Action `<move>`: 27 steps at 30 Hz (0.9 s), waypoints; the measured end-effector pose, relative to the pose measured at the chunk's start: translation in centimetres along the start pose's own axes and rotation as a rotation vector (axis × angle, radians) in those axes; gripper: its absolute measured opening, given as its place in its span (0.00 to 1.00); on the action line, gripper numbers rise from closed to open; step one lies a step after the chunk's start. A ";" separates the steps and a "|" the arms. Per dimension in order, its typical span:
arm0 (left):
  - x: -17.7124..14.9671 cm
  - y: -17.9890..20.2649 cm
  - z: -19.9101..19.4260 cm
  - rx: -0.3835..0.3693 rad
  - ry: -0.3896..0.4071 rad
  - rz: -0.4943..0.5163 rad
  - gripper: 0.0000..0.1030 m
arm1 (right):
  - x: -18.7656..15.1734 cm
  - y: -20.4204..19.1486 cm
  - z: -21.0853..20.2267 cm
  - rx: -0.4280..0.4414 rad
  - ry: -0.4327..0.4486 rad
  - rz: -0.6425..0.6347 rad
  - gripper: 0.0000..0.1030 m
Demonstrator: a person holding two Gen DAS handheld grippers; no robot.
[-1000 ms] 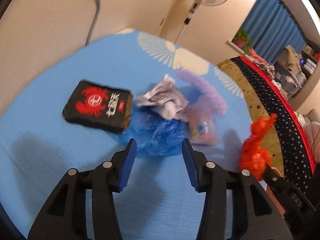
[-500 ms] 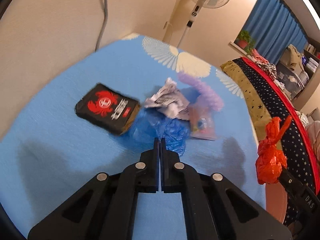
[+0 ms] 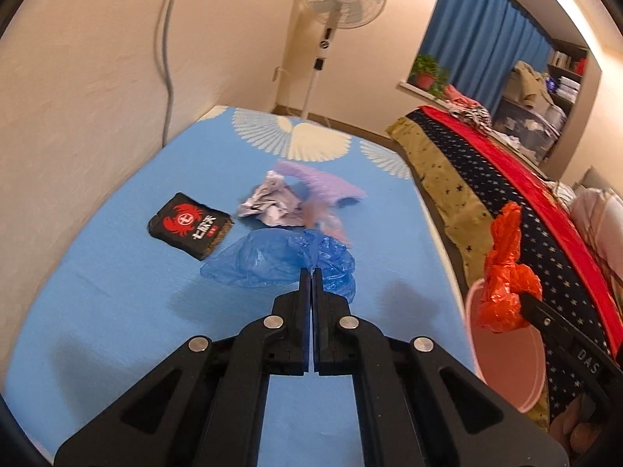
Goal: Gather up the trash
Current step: 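Carry both bags over the pink bin and open both tools to drop them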
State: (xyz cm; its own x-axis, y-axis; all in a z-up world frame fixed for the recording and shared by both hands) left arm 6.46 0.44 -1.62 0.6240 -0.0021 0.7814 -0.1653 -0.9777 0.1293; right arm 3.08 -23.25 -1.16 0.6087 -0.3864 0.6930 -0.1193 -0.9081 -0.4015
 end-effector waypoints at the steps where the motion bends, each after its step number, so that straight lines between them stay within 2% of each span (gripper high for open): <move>1: 0.0 0.3 -0.2 -0.005 0.004 0.007 0.00 | 0.1 0.2 -0.4 -0.006 0.005 0.002 0.17; 7: -0.8 3.3 -2.0 -0.042 0.036 0.085 0.00 | 0.4 1.8 -2.9 -0.044 0.054 0.036 0.17; 16: -1.4 5.7 -2.7 -0.080 0.050 0.121 0.00 | 0.7 3.8 -5.5 -0.116 0.108 0.044 0.17; 27: -1.7 8.0 -2.7 -0.129 0.066 0.151 0.00 | 0.6 5.9 -6.8 -0.195 0.151 0.071 0.17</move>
State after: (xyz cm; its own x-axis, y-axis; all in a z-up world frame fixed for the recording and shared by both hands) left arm 2.00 -6.83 -0.26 0.5342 -0.1288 0.8355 -0.3525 -0.9322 0.0817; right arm -2.61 -29.96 0.94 0.4714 -0.4563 0.7547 -0.3156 -0.8864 -0.3388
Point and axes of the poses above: each gripper's, at about its wrist camera, not at the fingertips, and z roughly the way its jaws point, y to its right, x to its top, the point moved 2 cm from there along z, roughly the way its jaws point, and after that the axes turned 10 degrees about z, right-handed, at the moved point
